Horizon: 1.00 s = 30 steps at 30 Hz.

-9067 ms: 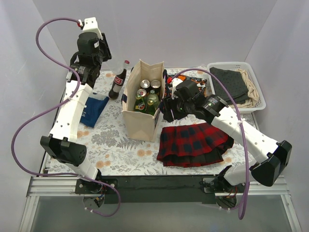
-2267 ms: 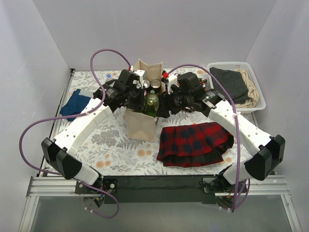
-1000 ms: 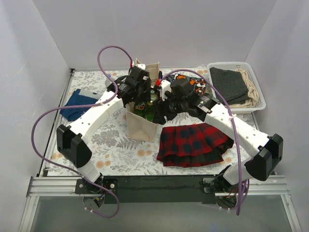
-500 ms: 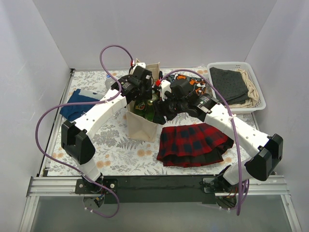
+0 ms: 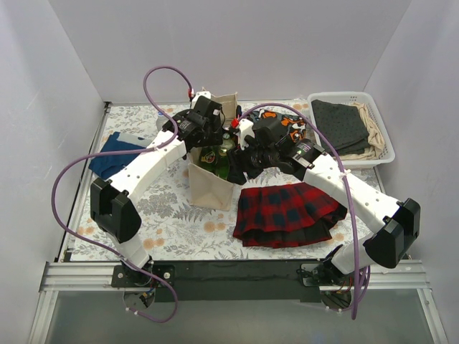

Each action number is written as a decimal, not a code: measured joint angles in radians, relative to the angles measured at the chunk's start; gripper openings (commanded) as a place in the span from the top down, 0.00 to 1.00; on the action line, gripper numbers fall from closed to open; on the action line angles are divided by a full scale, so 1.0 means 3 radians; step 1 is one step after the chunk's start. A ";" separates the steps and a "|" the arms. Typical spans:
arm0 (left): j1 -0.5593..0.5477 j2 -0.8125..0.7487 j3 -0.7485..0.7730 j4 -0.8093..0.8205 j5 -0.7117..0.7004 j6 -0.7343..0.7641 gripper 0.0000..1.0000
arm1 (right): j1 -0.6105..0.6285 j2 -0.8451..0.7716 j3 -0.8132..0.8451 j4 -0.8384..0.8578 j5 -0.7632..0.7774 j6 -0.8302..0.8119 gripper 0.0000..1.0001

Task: Take the beverage out of the canvas bag
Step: Take out the drink from the canvas bag.

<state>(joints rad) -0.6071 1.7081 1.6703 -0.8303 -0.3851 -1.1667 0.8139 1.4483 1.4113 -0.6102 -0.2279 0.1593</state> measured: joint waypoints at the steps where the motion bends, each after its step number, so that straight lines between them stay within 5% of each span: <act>1: 0.0011 0.0004 0.0000 -0.0001 0.0001 -0.0004 0.43 | 0.0000 0.0000 0.0000 0.0000 0.0004 0.0001 0.31; 30: 0.0137 0.0177 -0.0112 0.0025 0.0200 -0.0043 0.58 | 0.0017 0.0000 0.0000 -0.0001 0.0081 0.0005 0.31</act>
<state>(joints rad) -0.5659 1.7611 1.6367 -0.8227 -0.3252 -1.1797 0.8188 1.4483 1.4113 -0.6106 -0.2035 0.1608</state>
